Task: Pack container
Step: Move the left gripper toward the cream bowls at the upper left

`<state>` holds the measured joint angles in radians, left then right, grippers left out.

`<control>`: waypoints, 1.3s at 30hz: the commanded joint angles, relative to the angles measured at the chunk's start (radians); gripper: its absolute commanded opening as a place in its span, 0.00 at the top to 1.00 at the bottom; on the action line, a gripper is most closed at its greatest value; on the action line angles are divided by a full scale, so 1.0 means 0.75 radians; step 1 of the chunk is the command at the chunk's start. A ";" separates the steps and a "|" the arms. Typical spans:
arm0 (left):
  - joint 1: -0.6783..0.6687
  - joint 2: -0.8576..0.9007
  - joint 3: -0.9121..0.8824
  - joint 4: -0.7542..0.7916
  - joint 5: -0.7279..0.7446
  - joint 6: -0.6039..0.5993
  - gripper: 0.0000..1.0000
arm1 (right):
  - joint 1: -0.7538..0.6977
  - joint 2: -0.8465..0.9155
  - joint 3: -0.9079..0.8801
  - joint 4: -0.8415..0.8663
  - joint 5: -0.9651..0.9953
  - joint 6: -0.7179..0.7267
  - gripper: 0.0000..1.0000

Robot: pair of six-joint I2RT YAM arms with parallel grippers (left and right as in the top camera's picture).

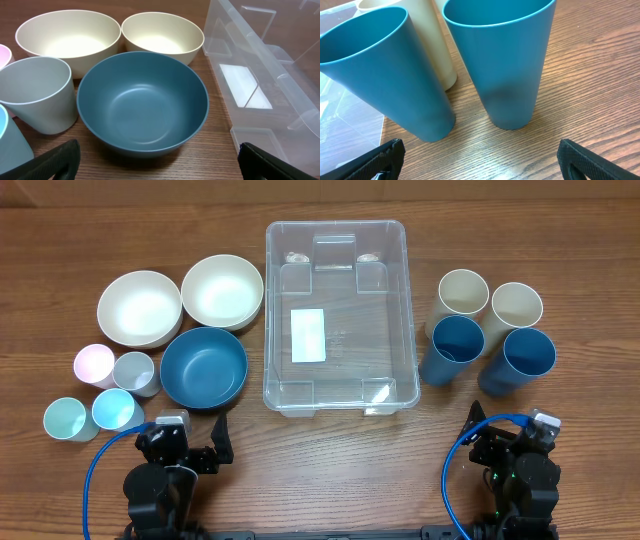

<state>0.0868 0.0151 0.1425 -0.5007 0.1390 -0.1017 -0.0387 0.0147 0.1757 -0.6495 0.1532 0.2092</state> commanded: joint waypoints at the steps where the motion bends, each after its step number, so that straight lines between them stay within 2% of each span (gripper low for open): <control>1: 0.005 -0.013 -0.005 0.005 0.015 -0.018 0.00 | -0.004 -0.016 -0.021 -0.007 -0.002 0.009 0.00; 19: 0.005 -0.013 -0.005 0.007 0.015 -0.019 0.00 | -0.004 -0.016 -0.021 -0.007 -0.002 0.009 0.00; 22: 0.005 -0.013 0.009 0.021 0.041 -0.105 0.00 | -0.004 -0.016 -0.021 -0.007 -0.002 0.009 0.00; 27: 0.005 0.017 0.134 0.011 0.098 -0.126 0.00 | -0.004 -0.016 -0.021 -0.007 -0.002 0.009 0.00; 34: 0.005 0.369 0.482 -0.012 0.079 -0.126 0.00 | -0.004 -0.016 -0.021 -0.007 -0.002 0.009 0.00; 35: 0.005 0.452 0.553 -0.028 0.068 -0.126 0.00 | -0.004 -0.016 -0.021 -0.007 -0.002 0.009 0.00; 36: 0.005 0.652 0.731 -0.094 0.039 -0.126 0.00 | -0.004 -0.015 -0.021 -0.007 -0.002 0.009 0.00; 39: 0.006 0.941 1.008 -0.232 0.023 -0.125 0.00 | -0.004 -0.015 -0.021 -0.007 -0.002 0.009 0.00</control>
<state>0.0868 0.4976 0.6819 -0.6167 0.1783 -0.1848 -0.0387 0.0132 0.1757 -0.6495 0.1513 0.2092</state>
